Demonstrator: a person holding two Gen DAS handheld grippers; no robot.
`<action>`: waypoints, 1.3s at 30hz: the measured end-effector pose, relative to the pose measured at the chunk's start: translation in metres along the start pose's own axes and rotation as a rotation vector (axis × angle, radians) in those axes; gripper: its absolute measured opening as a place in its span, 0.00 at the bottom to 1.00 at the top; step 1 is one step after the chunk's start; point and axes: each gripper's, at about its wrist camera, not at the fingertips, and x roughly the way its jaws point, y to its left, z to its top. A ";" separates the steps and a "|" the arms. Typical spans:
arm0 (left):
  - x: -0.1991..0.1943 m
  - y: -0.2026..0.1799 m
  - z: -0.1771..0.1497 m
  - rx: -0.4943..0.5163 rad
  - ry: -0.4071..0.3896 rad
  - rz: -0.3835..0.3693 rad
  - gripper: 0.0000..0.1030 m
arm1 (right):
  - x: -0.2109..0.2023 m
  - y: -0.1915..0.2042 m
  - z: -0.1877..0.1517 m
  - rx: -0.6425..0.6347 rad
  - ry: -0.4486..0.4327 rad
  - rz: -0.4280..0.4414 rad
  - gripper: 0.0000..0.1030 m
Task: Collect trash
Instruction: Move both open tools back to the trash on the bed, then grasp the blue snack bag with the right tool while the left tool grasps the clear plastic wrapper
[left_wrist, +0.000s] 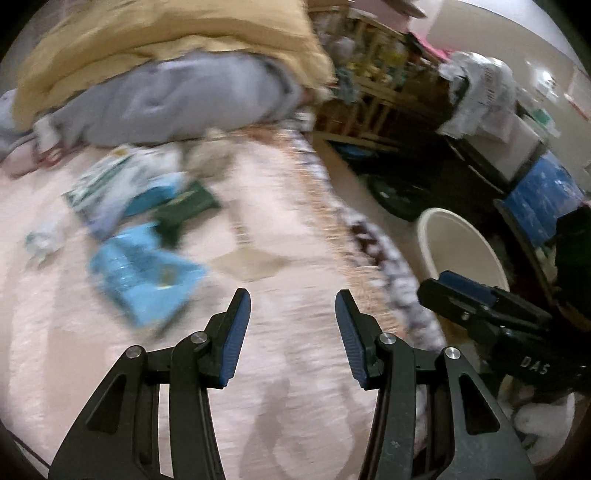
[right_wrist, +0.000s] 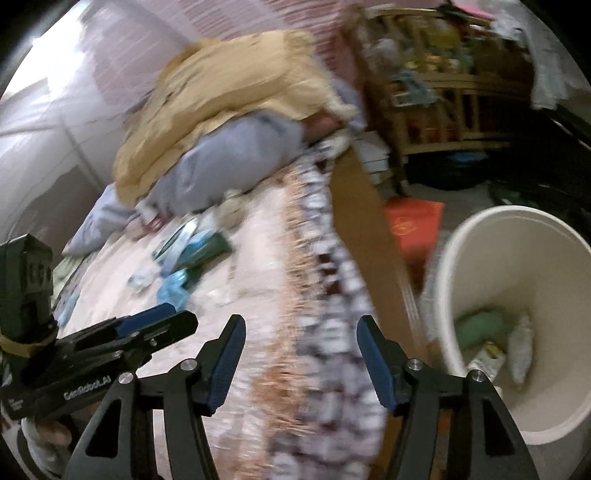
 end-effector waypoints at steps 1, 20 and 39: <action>-0.005 0.016 -0.002 -0.018 -0.004 0.020 0.45 | 0.006 0.009 0.000 -0.018 0.015 0.016 0.60; -0.034 0.238 0.007 -0.294 -0.054 0.253 0.63 | 0.150 0.167 0.024 -0.365 0.229 0.184 0.70; 0.015 0.262 0.009 -0.374 0.005 0.188 0.15 | 0.181 0.181 0.009 -0.387 0.276 0.190 0.42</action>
